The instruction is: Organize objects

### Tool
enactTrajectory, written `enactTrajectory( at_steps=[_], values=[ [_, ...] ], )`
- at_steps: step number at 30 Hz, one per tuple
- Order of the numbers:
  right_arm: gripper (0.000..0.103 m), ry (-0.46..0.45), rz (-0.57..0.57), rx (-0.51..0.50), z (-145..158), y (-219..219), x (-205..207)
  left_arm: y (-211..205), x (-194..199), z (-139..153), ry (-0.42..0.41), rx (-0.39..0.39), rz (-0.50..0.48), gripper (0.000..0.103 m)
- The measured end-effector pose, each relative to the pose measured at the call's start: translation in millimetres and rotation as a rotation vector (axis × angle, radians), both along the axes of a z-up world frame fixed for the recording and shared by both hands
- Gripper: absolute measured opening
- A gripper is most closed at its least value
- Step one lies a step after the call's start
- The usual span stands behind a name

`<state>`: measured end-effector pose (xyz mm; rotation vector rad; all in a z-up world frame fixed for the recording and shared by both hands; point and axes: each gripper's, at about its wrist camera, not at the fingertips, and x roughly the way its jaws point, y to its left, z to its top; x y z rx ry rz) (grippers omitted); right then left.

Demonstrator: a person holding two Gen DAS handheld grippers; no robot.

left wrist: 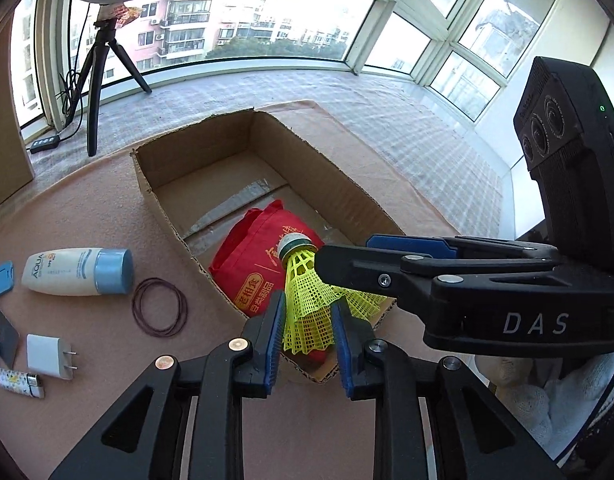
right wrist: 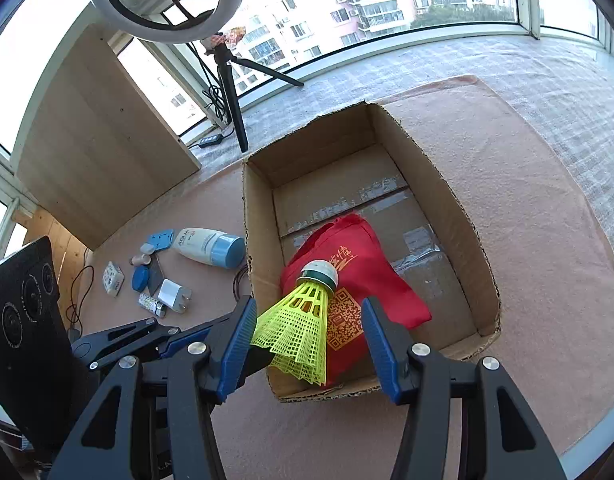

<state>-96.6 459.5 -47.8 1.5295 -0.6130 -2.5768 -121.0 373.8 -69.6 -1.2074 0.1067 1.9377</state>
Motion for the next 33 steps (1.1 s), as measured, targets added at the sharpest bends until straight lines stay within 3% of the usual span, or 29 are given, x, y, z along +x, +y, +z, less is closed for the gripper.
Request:
enactTrajectory(
  at_steps=[16, 26, 33],
  values=[
    [0.051, 0.061, -0.088, 0.018, 21.2, 0.8, 20.1, -110.3, -17.9, 4.6, -0.008, 0.009, 0.152, 0.025],
    [0.051, 0.096, 0.010, -0.043, 33.2, -43.1, 31.8, -204.9, -48.8, -12.4, -0.025, -0.068, 0.312, 0.025],
    [0.051, 0.062, 0.060, -0.083, 18.4, -75.8, 37.4, -249.2, -81.2, -31.2, -0.087, -0.086, 0.376, 0.025]
  ],
)
